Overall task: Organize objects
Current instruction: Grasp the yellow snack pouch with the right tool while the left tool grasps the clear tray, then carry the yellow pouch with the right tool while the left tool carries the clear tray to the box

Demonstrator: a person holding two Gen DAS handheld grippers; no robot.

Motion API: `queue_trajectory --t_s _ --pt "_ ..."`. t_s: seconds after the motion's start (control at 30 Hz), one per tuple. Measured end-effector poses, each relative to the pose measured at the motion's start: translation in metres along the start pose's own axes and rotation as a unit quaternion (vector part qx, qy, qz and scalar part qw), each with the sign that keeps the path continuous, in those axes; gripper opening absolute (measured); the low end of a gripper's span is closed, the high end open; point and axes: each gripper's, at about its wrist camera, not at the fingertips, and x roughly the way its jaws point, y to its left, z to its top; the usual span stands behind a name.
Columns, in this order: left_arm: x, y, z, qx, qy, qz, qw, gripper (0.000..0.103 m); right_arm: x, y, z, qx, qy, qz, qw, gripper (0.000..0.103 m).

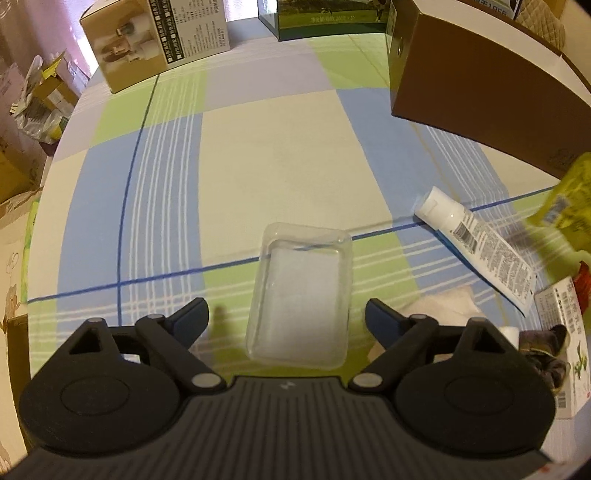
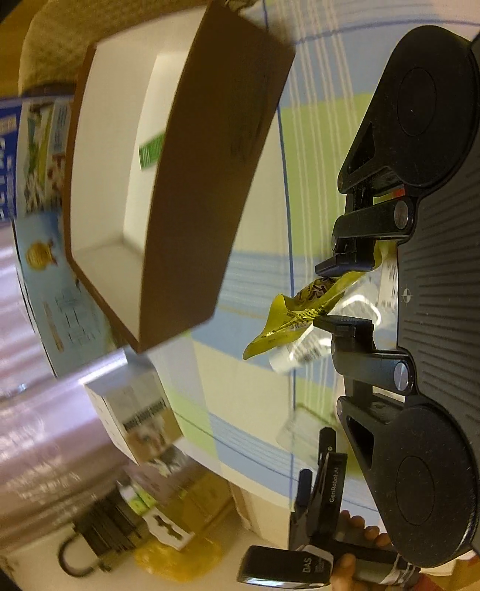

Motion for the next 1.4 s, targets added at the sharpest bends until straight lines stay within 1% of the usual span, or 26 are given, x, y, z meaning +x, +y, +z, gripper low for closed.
queue_trajectory --t_s 0.07,0.17,0.23,0.27,0.33,0.57,0.9,1.13,1.4 --pt "0.003 -0.001 0.001 0.003 -0.002 0.000 1.0000 0.086 -0.006 -0.006 -0.001 0.009 -0.006 -0.008 1.000 0.019" --pt "0.005 -0.002 0.003 0.008 -0.004 0.003 1.0000 0.078 -0.015 -0.014 -0.002 0.022 -0.012 -0.017 1.000 0.019" --pt "0.006 -0.003 0.004 0.008 -0.003 -0.001 1.0000 0.068 -0.020 -0.018 -0.003 0.028 -0.015 -0.023 0.999 0.019" --pt "0.006 -0.003 0.004 0.007 -0.003 -0.001 1.0000 0.066 -0.022 -0.020 -0.004 0.031 -0.016 -0.025 0.999 0.019" --pt "0.005 -0.004 0.004 0.005 -0.004 -0.006 1.0000 0.053 -0.026 -0.022 -0.006 0.035 -0.019 -0.028 0.999 0.019" --pt "-0.010 -0.002 -0.004 0.000 -0.020 0.001 0.9998 0.053 -0.034 -0.026 -0.008 0.044 -0.026 -0.037 0.998 0.019" --pt "-0.057 0.003 -0.010 -0.024 -0.055 -0.002 0.9982 0.053 -0.057 -0.031 -0.014 0.058 -0.049 -0.037 0.996 0.019" --pt "-0.091 -0.019 0.001 -0.011 -0.097 -0.016 0.9951 0.053 -0.078 -0.040 -0.010 0.067 -0.072 -0.033 0.995 0.019" --pt "-0.113 -0.058 0.034 0.012 -0.137 -0.038 0.9898 0.053 -0.101 -0.054 0.005 0.073 -0.108 -0.033 0.991 0.019"
